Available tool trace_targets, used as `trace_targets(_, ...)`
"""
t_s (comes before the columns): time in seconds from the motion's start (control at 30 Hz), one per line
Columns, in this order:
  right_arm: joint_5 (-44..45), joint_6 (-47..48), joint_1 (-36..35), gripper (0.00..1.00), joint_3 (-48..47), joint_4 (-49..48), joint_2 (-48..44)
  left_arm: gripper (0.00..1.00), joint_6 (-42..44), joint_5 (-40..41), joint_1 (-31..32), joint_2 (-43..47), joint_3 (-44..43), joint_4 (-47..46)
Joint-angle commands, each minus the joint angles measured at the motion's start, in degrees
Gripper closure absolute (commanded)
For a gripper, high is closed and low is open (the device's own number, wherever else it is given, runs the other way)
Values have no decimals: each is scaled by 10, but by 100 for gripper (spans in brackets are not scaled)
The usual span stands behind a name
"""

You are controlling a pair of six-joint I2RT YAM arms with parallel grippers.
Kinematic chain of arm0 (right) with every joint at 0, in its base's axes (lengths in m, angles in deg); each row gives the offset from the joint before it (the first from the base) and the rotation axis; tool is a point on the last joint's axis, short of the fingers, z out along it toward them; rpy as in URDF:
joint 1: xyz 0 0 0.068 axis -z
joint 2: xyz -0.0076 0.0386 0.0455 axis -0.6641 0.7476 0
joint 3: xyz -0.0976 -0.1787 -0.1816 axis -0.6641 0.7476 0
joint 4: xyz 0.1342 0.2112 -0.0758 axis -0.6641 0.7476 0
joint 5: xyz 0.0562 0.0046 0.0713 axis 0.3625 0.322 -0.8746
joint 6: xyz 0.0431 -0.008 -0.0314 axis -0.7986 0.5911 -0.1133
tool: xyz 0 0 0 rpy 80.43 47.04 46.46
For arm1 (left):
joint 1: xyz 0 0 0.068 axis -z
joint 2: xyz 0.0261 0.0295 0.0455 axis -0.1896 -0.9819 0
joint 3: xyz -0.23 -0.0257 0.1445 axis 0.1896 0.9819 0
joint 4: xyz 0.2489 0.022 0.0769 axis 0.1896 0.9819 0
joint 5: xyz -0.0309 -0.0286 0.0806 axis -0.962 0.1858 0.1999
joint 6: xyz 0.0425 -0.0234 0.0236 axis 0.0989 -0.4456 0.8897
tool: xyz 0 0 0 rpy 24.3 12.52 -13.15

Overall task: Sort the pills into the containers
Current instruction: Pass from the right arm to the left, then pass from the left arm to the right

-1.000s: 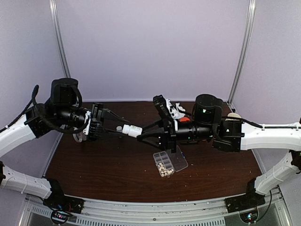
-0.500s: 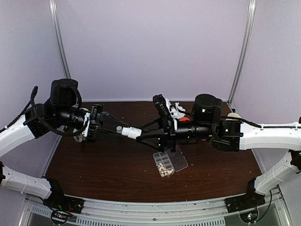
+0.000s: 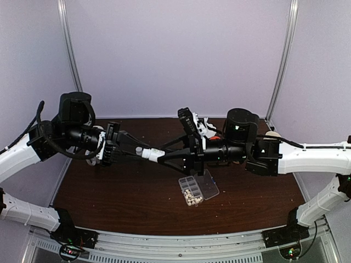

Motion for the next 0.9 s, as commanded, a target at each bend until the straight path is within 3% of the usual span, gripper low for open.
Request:
trace_targets(0.0,-13,0,3,50,-22,2,10,90,2,1,2,8,-19,-12)
trace_targets(0.27,-22,8,3,61,-31,21,16,90,4,2,2,8,-18,-12)
trace_targets(0.33,-21,11,4,73,-33,24,14,90,4,1,2,9,-17,-12)
trace_targets(0.53,-12,17,3,72,-27,27,5,91,-7,7,4,6,-17,-12)
trace_targets(0.7,10,65,3,73,-27,49,-9,98,-116,25,4,-3,-21,-48)
trace_targets(0.87,40,153,2,75,-23,57,-30,99,-257,28,5,-9,-37,-57)
